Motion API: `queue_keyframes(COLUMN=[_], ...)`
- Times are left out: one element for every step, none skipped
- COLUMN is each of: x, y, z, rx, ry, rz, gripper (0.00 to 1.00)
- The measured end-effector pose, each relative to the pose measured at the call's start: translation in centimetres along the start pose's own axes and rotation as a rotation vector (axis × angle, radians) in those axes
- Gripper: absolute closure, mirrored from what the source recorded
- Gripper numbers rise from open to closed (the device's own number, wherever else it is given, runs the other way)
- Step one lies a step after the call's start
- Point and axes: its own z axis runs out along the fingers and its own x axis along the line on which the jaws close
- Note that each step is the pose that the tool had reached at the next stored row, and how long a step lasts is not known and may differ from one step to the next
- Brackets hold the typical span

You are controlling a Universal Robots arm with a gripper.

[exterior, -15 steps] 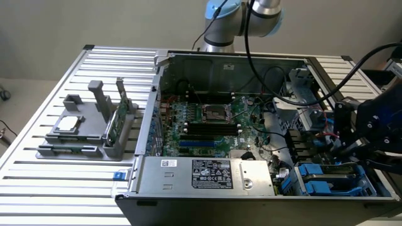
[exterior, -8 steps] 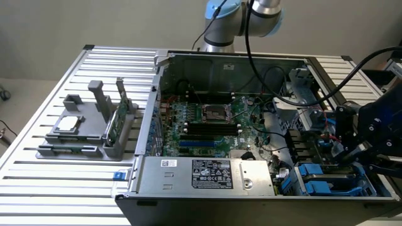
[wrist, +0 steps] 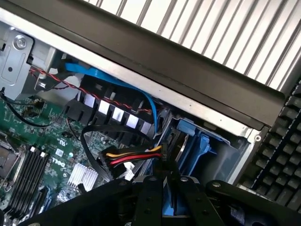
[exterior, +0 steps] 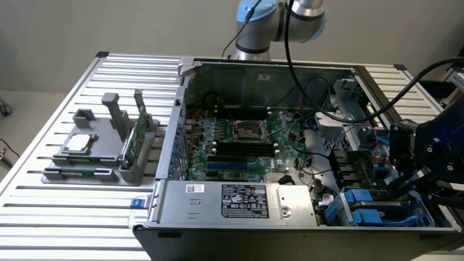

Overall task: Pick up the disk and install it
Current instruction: 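Insert the first disk wire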

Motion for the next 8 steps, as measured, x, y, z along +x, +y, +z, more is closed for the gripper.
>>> queue_keyframes(x=[0.00,0.00,0.00,0.01,0.02,0.05,0.12,0.19], y=[0.00,0.00,0.00,0.00,0.01,0.02,0.05,0.08], z=[-0.01,0.00,-0.01,-0.01,-0.02,-0.05,-0.05,-0.04], rx=[0.0001,0.0001,0.0001,-0.0002,-0.0006,-0.0007,-0.0011,-0.0012], ry=[-0.0002,0.0000,0.0002,0.0004,0.0005,0.0002,0.0005,0.0006], rz=[0.012,0.021,0.030,0.038,0.045,0.050,0.053,0.055], gripper=[0.84,0.84,0.84,0.84,0.84,0.84,0.84,0.84])
